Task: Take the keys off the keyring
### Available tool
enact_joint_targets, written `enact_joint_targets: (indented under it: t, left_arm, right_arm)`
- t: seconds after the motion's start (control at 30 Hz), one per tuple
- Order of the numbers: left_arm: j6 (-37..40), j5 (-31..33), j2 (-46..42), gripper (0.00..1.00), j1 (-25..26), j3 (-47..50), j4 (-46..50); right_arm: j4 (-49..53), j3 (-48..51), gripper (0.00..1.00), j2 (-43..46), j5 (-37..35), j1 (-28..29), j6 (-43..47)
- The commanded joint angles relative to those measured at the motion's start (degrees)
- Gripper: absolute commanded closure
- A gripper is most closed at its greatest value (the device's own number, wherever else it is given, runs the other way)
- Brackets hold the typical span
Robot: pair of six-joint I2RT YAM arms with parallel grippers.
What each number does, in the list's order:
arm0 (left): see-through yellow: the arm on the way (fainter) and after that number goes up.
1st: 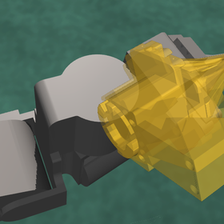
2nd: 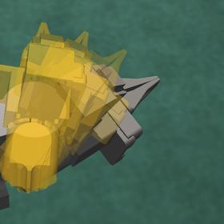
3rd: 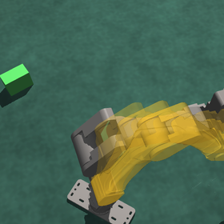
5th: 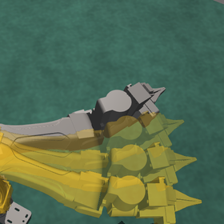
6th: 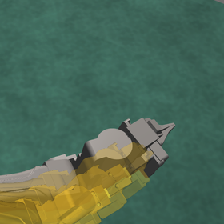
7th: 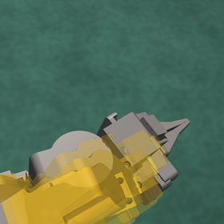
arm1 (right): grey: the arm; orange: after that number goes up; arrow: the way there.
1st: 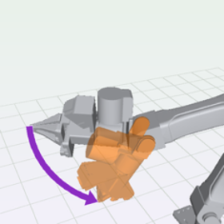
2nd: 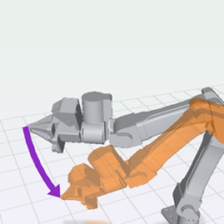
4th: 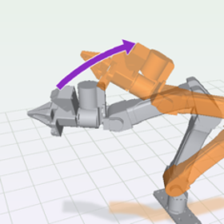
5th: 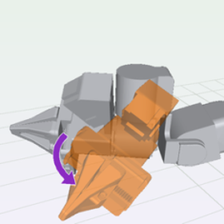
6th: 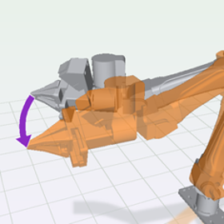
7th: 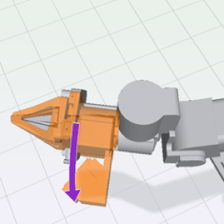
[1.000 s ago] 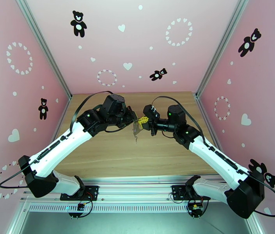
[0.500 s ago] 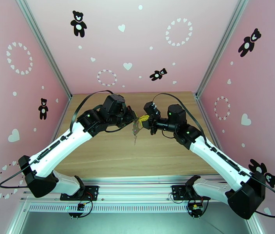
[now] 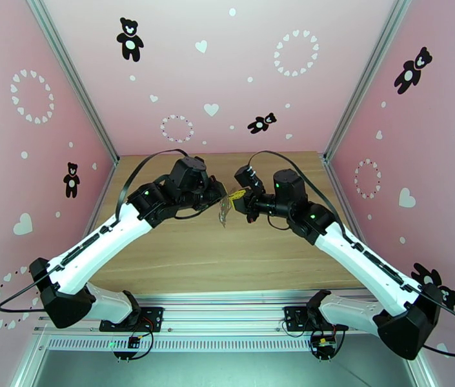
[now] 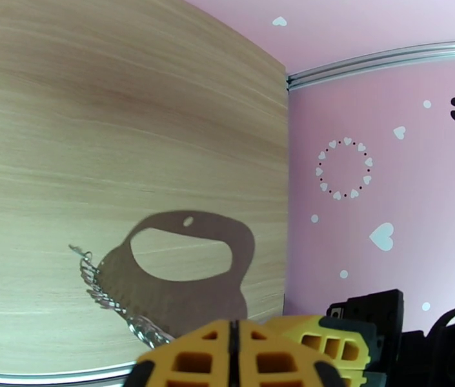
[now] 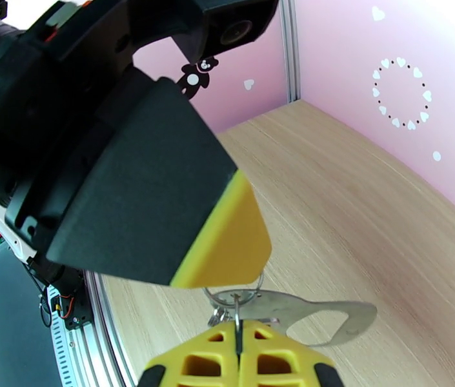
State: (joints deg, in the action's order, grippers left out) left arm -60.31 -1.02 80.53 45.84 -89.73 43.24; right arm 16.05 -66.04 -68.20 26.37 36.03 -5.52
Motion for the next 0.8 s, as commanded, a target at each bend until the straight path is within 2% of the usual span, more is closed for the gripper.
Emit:
enact_joint_targets:
  t: [0.0,0.17,0.33,0.43,0.57,0.77]
  left_arm:
    - [2.68,3.24,-4.49,0.69,-0.8,1.77,-1.65]
    - [6.87,6.93,-10.0,0.62,-0.84,6.96,-4.67]
    - [17.82,10.81,-16.54,0.54,-0.85,15.66,-11.45]
    - [25.21,12.29,-20.1,0.53,-0.89,22.46,-16.53]
    - [36.48,10.34,-24.21,0.52,-0.58,33.18,-29.22]
    - [50.91,2.1,-29.84,0.52,-0.2,47.07,-47.55]
  right_arm:
    - [6.69,-4.58,1.0,-1.31,-3.78,0.59,-0.9]
    - [12.27,-6.72,1.0,-2.4,-5.95,1.91,-2.91]
    - [20.66,-10.89,1.0,-5.05,-8.4,2.94,-3.52]
    - [23.85,-12.47,1.0,-5.88,-9.77,3.87,-3.15]
    - [27.62,-14.32,1.0,-6.65,-10.94,4.43,-1.75]
    - [31.85,-16.75,1.0,-6.19,-12.81,4.75,1.28]
